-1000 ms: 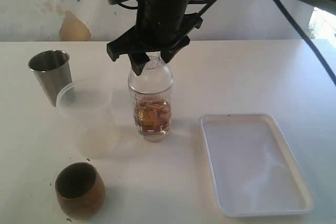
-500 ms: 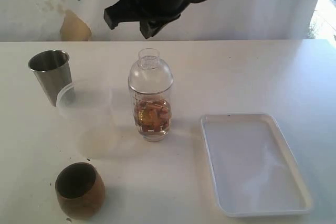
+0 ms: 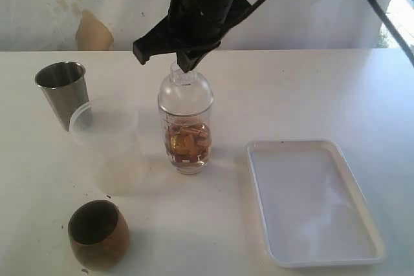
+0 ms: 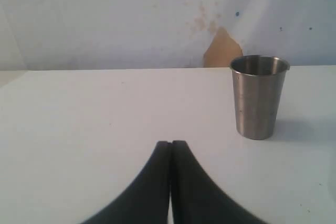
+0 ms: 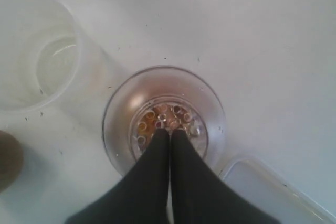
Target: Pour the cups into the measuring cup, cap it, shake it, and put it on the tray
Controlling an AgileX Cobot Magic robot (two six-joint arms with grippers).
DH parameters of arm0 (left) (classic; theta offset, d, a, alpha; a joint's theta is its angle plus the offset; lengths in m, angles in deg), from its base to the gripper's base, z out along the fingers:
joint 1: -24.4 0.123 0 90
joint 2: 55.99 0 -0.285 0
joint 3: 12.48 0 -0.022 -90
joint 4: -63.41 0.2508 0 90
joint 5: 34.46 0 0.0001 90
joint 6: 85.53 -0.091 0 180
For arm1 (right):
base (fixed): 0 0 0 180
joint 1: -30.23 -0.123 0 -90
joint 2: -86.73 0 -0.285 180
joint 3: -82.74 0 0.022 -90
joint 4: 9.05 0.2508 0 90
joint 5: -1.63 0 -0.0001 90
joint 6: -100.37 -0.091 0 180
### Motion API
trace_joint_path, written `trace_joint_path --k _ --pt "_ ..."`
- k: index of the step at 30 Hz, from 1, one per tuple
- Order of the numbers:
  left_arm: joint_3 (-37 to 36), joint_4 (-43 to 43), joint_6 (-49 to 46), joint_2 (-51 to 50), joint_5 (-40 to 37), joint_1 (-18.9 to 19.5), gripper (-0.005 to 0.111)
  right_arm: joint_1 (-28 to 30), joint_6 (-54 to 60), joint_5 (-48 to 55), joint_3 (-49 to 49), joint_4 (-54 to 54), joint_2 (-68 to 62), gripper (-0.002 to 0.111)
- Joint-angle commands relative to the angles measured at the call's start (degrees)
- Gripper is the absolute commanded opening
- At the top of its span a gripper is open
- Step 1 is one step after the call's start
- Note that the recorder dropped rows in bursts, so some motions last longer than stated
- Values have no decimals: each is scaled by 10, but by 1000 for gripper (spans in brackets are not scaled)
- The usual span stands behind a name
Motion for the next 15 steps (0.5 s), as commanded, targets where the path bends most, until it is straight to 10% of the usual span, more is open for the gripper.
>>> trace_joint_path --k 1,15 --pt "-3 0 0 2 5 -2 0 4 8 5 2 -1 -11 0" --pt "-3 0 0 2 5 -2 0 4 8 9 2 2 -36 0"
